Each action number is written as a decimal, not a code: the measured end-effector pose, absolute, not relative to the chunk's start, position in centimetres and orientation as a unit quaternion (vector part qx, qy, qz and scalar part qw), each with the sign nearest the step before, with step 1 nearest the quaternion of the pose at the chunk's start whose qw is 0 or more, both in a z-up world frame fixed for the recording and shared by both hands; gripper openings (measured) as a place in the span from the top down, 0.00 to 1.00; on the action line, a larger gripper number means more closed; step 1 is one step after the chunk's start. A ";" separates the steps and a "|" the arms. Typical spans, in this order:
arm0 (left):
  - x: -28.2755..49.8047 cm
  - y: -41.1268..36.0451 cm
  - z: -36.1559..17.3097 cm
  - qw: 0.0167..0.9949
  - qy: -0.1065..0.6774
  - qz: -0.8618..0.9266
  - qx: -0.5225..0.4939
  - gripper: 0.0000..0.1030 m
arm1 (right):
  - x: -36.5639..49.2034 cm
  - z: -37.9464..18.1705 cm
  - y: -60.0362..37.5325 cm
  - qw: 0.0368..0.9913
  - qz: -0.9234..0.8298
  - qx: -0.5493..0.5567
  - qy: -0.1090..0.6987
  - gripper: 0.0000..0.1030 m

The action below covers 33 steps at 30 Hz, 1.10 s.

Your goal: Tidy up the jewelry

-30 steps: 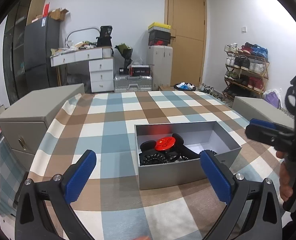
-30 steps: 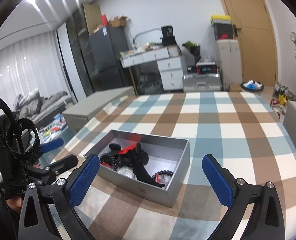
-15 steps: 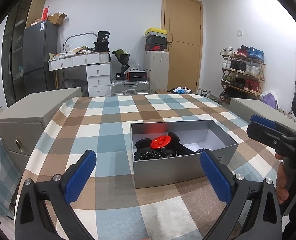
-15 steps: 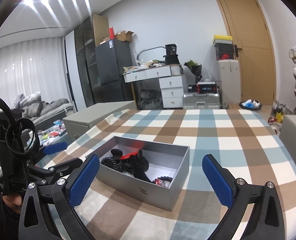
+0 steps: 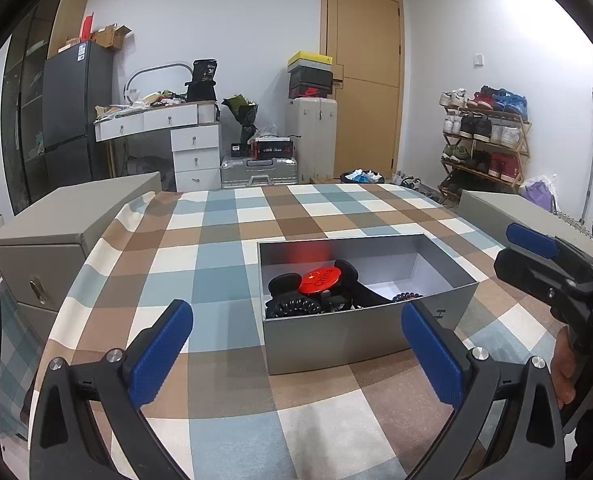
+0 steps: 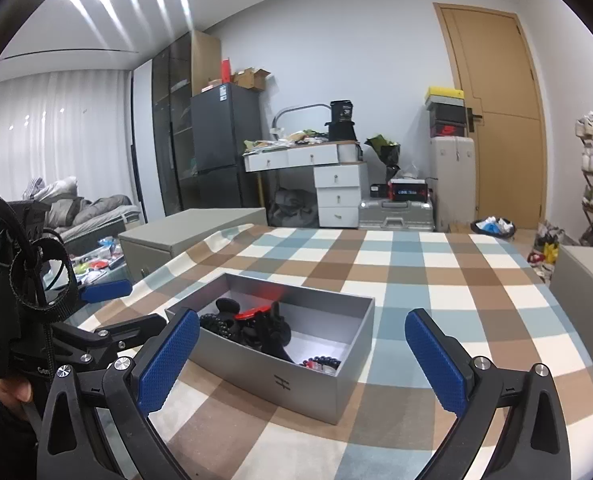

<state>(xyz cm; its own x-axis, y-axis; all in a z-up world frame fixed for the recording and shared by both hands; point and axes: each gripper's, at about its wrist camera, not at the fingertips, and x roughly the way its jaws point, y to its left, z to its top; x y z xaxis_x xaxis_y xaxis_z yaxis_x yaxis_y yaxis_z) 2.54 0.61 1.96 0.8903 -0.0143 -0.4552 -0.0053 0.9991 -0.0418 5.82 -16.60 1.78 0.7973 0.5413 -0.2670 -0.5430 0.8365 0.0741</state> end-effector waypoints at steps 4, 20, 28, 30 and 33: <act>2.6 0.6 2.0 0.972 0.235 0.000 -0.020 0.01 | 5.7 1.8 -16.3 0.947 0.290 -0.012 0.139 0.00; 2.7 0.6 2.0 0.971 0.237 0.002 -0.019 0.01 | 5.9 1.7 -16.1 0.946 0.290 -0.013 0.145 0.00; 2.7 0.6 2.0 0.971 0.239 0.002 -0.019 0.01 | 6.0 1.7 -16.2 0.945 0.290 -0.013 0.147 0.00; 2.7 0.6 2.0 0.971 0.238 0.003 -0.020 0.01 | 6.0 1.6 -16.2 0.945 0.290 -0.013 0.148 0.00; 2.7 0.6 2.1 0.971 0.236 0.003 -0.020 0.01 | 6.0 1.6 -16.2 0.945 0.290 -0.013 0.148 0.00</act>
<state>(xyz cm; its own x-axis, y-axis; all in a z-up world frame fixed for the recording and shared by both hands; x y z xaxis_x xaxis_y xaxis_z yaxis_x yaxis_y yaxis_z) 2.65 0.64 2.06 0.8884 -0.0035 -0.4591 -0.0151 0.9992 -0.0369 6.01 -16.19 1.60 0.7877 0.5446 -0.2880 -0.5524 0.8313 0.0612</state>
